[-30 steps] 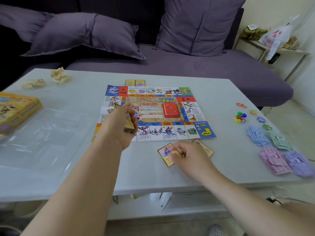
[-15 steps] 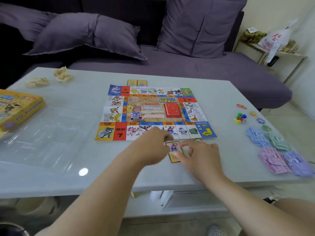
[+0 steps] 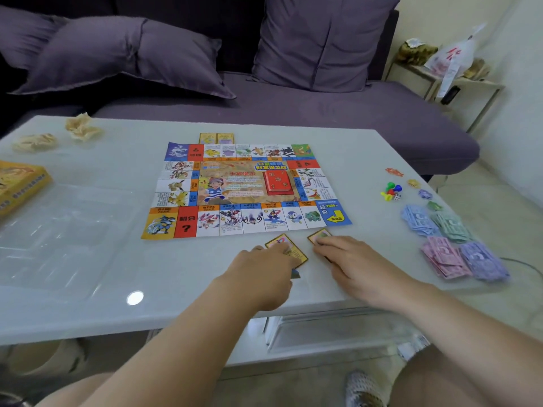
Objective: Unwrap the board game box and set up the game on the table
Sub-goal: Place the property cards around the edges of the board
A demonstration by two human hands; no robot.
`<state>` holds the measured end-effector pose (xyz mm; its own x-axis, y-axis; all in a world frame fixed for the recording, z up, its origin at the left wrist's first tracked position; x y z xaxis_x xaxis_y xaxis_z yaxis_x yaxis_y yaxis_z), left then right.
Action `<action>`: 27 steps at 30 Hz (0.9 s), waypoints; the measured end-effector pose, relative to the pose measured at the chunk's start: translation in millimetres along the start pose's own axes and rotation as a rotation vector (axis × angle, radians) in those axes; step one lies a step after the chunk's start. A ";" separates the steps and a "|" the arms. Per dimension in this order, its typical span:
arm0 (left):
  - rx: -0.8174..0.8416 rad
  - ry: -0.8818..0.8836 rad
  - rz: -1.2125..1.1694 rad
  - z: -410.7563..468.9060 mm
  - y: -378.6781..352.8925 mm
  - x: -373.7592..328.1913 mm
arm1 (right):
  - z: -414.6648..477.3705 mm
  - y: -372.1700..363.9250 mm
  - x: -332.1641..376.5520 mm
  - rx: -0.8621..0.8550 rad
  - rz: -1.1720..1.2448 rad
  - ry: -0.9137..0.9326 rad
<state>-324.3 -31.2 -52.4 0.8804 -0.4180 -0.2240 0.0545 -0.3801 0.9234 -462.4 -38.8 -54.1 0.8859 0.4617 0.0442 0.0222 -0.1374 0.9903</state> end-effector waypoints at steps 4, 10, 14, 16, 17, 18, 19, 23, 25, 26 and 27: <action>-0.017 -0.015 -0.059 2.4 1.3 3.1 | -0.5 0.6 3.0 -0.004 0.006 -0.042; -0.083 0.001 -0.069 4.5 2.0 8.9 | -0.6 1.6 5.7 -0.019 -0.005 -0.083; -0.084 -0.005 -0.009 5.1 -0.5 8.7 | 0.0 1.9 5.2 -0.030 -0.023 -0.089; -0.083 -0.005 -0.016 4.7 0.1 9.7 | -0.4 1.8 4.3 -0.031 -0.027 -0.095; -0.081 -0.006 -0.017 4.5 0.4 10.0 | -0.5 1.7 4.0 -0.032 -0.029 -0.097; -0.080 -0.006 -0.018 4.2 0.7 10.2 | -0.8 1.7 3.9 -0.033 -0.034 -0.097; -0.080 -0.006 -0.021 4.0 0.9 10.6 | -0.9 1.5 4.0 -0.036 -0.040 -0.097; -0.088 -0.003 -0.029 3.5 1.5 12.1 | -1.2 0.8 4.9 -0.043 -0.053 -0.097; -0.090 -0.001 -0.035 3.2 1.4 13.2 | -0.9 0.8 5.6 -0.038 -0.053 -0.093; -0.094 -0.002 -0.037 3.1 1.3 13.4 | -1.2 1.1 5.8 -0.037 -0.054 -0.092; -0.099 -0.003 -0.039 3.2 1.3 13.5 | -0.9 1.5 5.7 -0.037 -0.055 -0.092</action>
<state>-313.9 -40.0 -55.2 0.8752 -0.4074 -0.2610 0.1350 -0.3125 0.9403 -457.7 -35.5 -52.2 0.9226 0.3853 -0.0205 0.0558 -0.0806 0.9952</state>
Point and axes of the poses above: each hand's wrist, its own z-axis towards the middle knuckle, its own y-axis out of the back of the hand, x = y × z, the point moved 6 cm from there along z, towards the middle knuckle, and after that the axes turned 4 degrees about -z, right-handed, at the moved point
